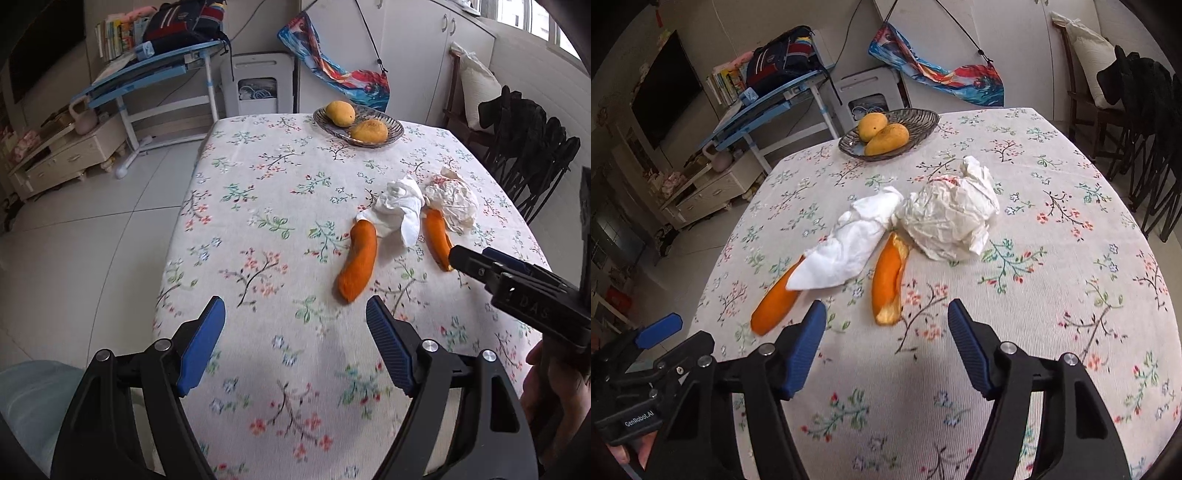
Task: Collect trash
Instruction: 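Move both open tools back over the table, then grasp a long orange peel with the left tool while the right tool grasps the crumpled white bag, then carry the white bag over the bucket and open the right tool while the left tool carries the peel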
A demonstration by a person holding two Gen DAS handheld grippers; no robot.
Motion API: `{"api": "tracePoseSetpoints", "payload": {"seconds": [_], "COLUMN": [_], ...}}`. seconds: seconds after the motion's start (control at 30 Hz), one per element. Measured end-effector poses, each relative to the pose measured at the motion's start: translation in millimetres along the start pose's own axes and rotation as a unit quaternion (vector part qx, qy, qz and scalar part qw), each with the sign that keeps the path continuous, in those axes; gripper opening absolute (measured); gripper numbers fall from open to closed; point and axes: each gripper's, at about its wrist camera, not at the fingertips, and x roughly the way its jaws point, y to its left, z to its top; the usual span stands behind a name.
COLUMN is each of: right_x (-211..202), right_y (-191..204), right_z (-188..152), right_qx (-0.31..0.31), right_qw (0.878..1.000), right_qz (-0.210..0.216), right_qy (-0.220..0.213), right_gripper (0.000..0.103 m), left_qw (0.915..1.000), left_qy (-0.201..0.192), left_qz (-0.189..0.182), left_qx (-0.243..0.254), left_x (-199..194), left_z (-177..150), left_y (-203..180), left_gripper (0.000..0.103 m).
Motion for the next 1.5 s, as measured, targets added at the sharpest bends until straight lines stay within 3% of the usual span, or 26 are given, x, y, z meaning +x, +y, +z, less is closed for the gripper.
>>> {"api": "tracePoseSetpoints", "payload": {"seconds": [0.2, 0.53, 0.6, 0.63, 0.67, 0.73, 0.77, 0.8, 0.83, 0.87, 1.13, 1.5], "right_x": [-17.2, 30.4, 36.6, 40.2, 43.4, 42.0, 40.3, 36.6, 33.2, 28.7, -36.6, -97.9], "right_y": [-9.4, -34.0, -34.9, -36.5, -37.5, -36.7, -37.1, -38.0, -39.6, -41.6, -51.8, -13.2], "right_z": [22.8, 53.2, 53.7, 53.9, 53.7, 55.4, 55.4, 55.8, 57.0, 57.3, 45.0, -19.7], "right_qx": [-0.009, 0.008, 0.009, 0.012, 0.016, 0.012, 0.013, 0.014, 0.017, 0.022, 0.066, 0.014], "right_qw": [0.998, 0.999, 0.999, 1.0, 1.0, 1.0, 1.0, 1.0, 1.0, 1.0, 0.996, 0.996], "right_qz": [-0.033, -0.04, -0.033, -0.024, -0.015, -0.01, -0.005, -0.001, 0.0, 0.003, 0.038, 0.068], "right_qy": [-0.051, -0.001, 0.006, 0.013, 0.02, 0.02, 0.02, 0.016, 0.012, 0.007, -0.042, -0.052], "right_gripper": [0.065, 0.074, 0.069, 0.053, 0.051, 0.045, 0.041, 0.04, 0.039, 0.039, 0.039, 0.039], "left_qw": [0.9998, 0.9988, 0.9986, 0.9986, 0.9985, 0.9981, 0.998, 0.9981, 0.9979, 0.9975, 0.9991, 0.9987], "left_qy": [0.015, 0.033, 0.036, 0.038, 0.04, 0.046, 0.046, 0.04, 0.039, 0.042, 0.015, -0.05], "left_qz": [0.0, -0.007, -0.008, -0.009, -0.012, -0.018, -0.02, -0.02, -0.026, -0.036, -0.036, -0.011], "left_qx": [0.016, 0.034, 0.036, 0.037, 0.037, 0.037, 0.038, 0.041, 0.044, 0.044, 0.018, 0.001], "left_x": [23.8, 54.7, 60.3, 63.2, 65.5, 70.7, 72.3, 71.0, 69.4, 68.5, 39.9, -34.2], "left_z": [12.6, 31.8, 34.9, 36.1, 36.4, 36.9, 37.0, 37.3, 37.8, 37.8, 26.4, -9.2], "left_y": [-10.1, -24.8, -26.8, -27.9, -28.8, -30.8, -32.2, -33.3, -34.4, -34.9, -19.1, -0.9], "left_gripper": [0.075, 0.076, 0.075, 0.075, 0.075, 0.071, 0.062, 0.044, 0.036, 0.019, 0.016, 0.016]}}
